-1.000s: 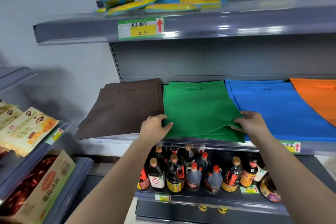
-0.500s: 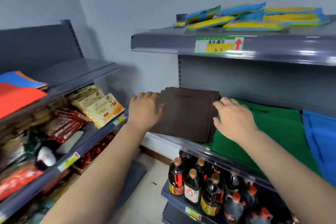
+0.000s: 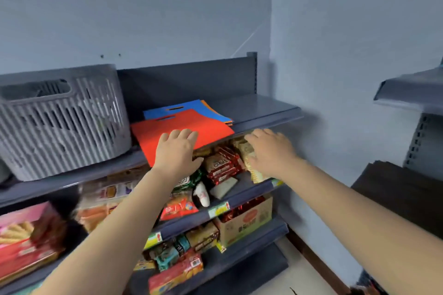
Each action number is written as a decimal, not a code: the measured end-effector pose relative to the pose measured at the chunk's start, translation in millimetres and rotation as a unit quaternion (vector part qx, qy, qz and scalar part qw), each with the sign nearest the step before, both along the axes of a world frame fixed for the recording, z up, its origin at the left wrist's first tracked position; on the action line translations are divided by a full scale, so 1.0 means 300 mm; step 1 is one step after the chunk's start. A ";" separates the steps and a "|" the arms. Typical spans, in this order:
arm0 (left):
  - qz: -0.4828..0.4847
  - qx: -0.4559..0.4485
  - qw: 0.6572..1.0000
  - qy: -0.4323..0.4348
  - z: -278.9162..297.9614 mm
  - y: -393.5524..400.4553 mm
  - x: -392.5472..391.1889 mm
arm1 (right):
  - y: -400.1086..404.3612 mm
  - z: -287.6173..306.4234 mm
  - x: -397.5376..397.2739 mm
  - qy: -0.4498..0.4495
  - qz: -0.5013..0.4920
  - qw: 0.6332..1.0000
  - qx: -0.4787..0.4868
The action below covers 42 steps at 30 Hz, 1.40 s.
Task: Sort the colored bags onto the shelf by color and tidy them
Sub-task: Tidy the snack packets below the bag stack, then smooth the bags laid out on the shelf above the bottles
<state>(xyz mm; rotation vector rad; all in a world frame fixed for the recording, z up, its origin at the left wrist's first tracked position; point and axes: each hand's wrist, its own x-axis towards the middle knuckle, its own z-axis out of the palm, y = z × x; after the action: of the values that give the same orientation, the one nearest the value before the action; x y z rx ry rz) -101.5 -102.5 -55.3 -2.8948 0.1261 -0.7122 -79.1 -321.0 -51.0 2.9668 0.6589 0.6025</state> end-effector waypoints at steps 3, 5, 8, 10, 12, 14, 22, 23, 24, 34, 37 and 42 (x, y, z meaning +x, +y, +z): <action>0.023 0.028 0.999 0.025 -0.015 0.150 0.012 | 0.150 -0.008 0.109 0.058 0.036 0.993 0.096; 0.031 0.037 0.998 0.037 -0.023 0.221 0.023 | 0.215 -0.012 0.181 0.096 0.038 0.978 0.178; 0.014 0.013 1.000 0.013 -0.039 0.302 0.058 | 0.273 -0.019 0.276 0.138 0.018 0.943 0.302; -0.021 -0.018 0.999 -0.021 -0.052 0.338 0.088 | 0.294 -0.024 0.328 0.150 0.003 0.929 0.338; -0.048 -0.027 0.996 -0.070 -0.074 0.370 0.130 | 0.307 -0.027 0.374 0.163 -0.007 0.929 0.333; -0.062 -0.047 0.993 -0.091 -0.082 0.374 0.160 | 0.312 -0.024 0.405 0.151 0.001 0.937 0.316; -0.101 -0.067 0.986 -0.115 -0.068 0.305 0.272 | 0.324 0.005 0.505 0.098 0.173 0.979 0.056; -0.097 -0.073 0.985 -0.122 -0.062 0.300 0.285 | 0.321 0.010 0.523 0.096 0.165 0.980 0.059; -0.088 -0.082 0.984 -0.129 -0.056 0.299 0.297 | 0.314 0.016 0.538 0.096 0.154 0.980 0.077; 0.105 -0.132 0.985 0.035 -0.070 0.298 0.394 | 0.211 -0.008 0.736 0.085 0.078 0.974 0.195; 0.089 -0.122 0.988 0.043 -0.069 0.288 0.387 | 0.196 -0.006 0.758 0.078 0.076 0.973 0.204; 0.035 -0.129 0.991 0.005 -0.069 0.300 0.368 | 0.181 -0.001 0.749 0.080 0.090 0.972 0.204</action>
<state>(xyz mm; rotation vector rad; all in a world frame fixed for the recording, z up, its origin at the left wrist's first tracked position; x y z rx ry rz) 9.0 -12.4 -76.0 -3.1287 -0.0719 -0.7539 145.7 -266.6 -51.2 3.3899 0.9288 0.5753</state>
